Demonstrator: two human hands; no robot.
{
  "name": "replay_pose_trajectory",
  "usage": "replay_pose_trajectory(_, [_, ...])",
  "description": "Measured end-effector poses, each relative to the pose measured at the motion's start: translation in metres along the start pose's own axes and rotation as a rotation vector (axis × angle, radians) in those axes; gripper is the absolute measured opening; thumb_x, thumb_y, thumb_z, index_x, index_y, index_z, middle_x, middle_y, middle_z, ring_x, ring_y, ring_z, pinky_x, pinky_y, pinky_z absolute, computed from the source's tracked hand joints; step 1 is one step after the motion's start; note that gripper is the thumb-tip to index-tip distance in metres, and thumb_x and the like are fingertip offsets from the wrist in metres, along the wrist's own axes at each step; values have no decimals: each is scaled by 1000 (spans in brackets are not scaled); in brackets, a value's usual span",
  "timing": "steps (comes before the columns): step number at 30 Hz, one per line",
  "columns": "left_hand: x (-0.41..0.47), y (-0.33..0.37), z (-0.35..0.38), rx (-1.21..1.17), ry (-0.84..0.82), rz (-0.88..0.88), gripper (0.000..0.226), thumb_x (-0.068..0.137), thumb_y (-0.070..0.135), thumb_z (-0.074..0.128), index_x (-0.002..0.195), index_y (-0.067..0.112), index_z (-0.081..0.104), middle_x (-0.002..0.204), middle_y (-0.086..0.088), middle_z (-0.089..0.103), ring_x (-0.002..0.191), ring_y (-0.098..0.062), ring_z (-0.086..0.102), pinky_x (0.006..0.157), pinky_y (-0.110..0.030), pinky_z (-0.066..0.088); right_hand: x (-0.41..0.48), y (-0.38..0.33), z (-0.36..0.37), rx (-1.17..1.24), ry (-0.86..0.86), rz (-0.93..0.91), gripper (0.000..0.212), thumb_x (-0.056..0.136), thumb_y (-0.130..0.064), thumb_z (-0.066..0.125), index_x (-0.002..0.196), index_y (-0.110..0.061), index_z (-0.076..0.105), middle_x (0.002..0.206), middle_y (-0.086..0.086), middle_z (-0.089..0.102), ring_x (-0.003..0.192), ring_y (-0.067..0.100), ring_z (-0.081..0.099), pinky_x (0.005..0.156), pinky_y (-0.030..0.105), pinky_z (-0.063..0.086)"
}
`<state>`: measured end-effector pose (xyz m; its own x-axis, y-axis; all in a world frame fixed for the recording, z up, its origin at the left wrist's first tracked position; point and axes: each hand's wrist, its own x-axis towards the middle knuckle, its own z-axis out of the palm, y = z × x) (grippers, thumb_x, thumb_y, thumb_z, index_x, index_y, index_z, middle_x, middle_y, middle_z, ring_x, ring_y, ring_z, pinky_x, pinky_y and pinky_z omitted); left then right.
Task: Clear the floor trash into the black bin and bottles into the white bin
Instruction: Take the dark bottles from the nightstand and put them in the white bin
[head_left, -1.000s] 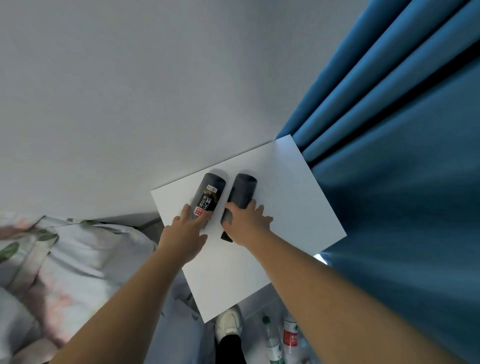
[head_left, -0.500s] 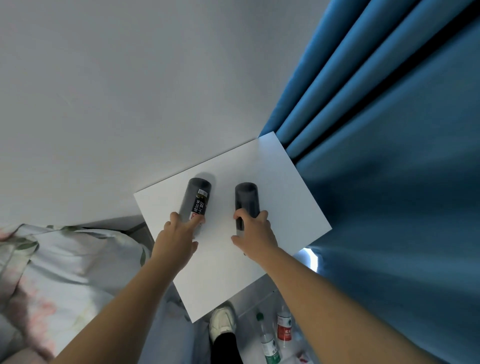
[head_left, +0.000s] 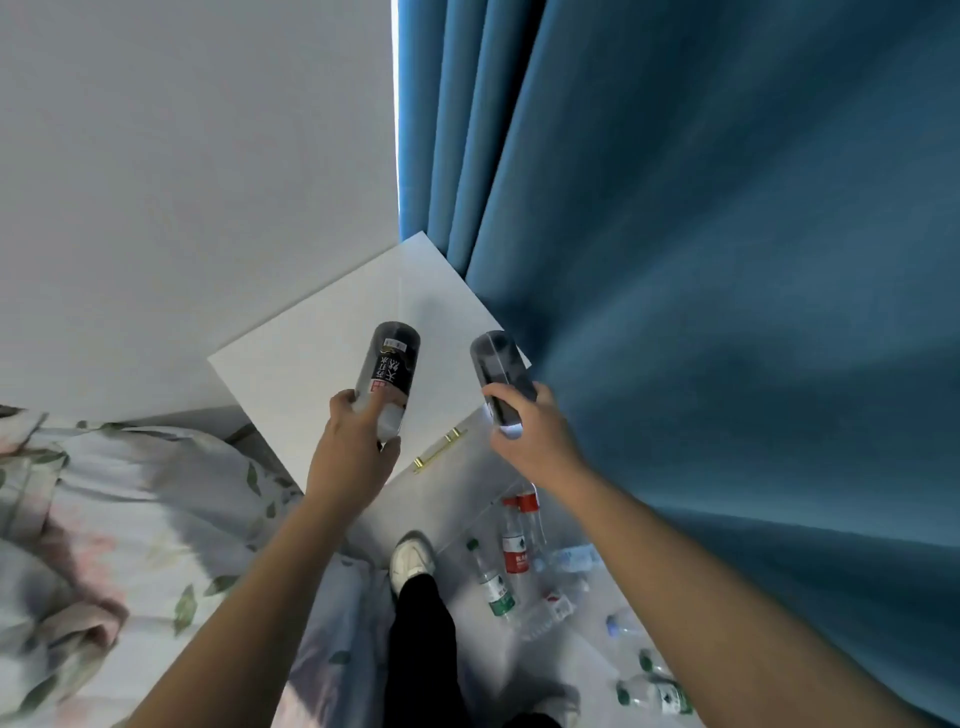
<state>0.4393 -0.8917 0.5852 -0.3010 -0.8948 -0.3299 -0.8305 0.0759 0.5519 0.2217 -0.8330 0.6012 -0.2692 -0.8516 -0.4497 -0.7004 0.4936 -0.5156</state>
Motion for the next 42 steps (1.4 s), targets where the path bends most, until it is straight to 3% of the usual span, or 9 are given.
replay_pose_trajectory(3, [-42,44,0,-15,28,49,51,78,14,67,123,29,47,127,-16,41,87,-40,59,69,-38,50,-58,22,-31,109,36,-12,53,76,-23,61,120,-50,51,122,-1,44,90,17,60,82,32,55])
replay_pose_trajectory(8, [-114,118,17,-57,34,187,48,74,12,64,116,32,51,122,-11,44,78,-36,58,65,-34,51,-152,74,-67,212,140,-26,53,75,-20,63,114,-55,50,116,-6,47,80,4,58,71,13,47])
replay_pose_trajectory(16, [-232,222,85,-144,77,350,51,69,5,70,111,29,55,111,-8,46,76,-27,53,70,-30,41,-296,190,-110,293,321,-55,50,75,-18,66,115,-47,58,121,-7,47,87,7,59,79,14,48])
replay_pose_trajectory(20, [-290,270,113,-184,76,430,49,72,9,70,111,31,53,109,-2,41,68,-11,45,69,-27,39,-365,241,-130,250,442,-45,51,76,-19,65,117,-48,57,129,-11,42,98,6,52,80,0,36])
replay_pose_trajectory(24, [-330,311,127,-175,51,554,51,74,9,71,108,40,49,113,-2,43,67,-11,50,71,-29,45,-419,280,-147,236,567,-57,54,75,-20,64,119,-49,55,134,-11,41,105,12,56,92,22,48])
replay_pose_trajectory(27, [-346,337,137,-174,-1,634,54,74,8,73,107,43,50,116,-3,44,79,-17,53,76,-30,45,-454,301,-159,216,677,-66,55,72,-22,61,119,-50,54,135,-11,40,107,15,57,92,33,51])
replay_pose_trajectory(34, [-380,395,173,-146,-119,848,58,70,4,75,104,45,52,115,2,46,80,-18,57,77,-33,50,-533,358,-168,113,917,25,53,71,-21,64,116,-46,59,143,-9,35,107,15,57,87,20,49])
replay_pose_trajectory(39, [-409,430,201,-140,-237,977,59,71,3,74,103,47,52,114,7,44,82,-11,59,79,-31,50,-588,399,-169,5,995,79,55,70,-22,64,118,-48,54,145,-1,33,92,21,62,68,33,58])
replay_pose_trajectory(42, [-429,444,218,-155,-290,1038,59,70,4,75,101,48,52,113,10,44,83,1,56,77,-25,47,-614,415,-166,-28,1051,112,52,71,-22,64,116,-46,56,143,4,36,92,23,63,68,30,58])
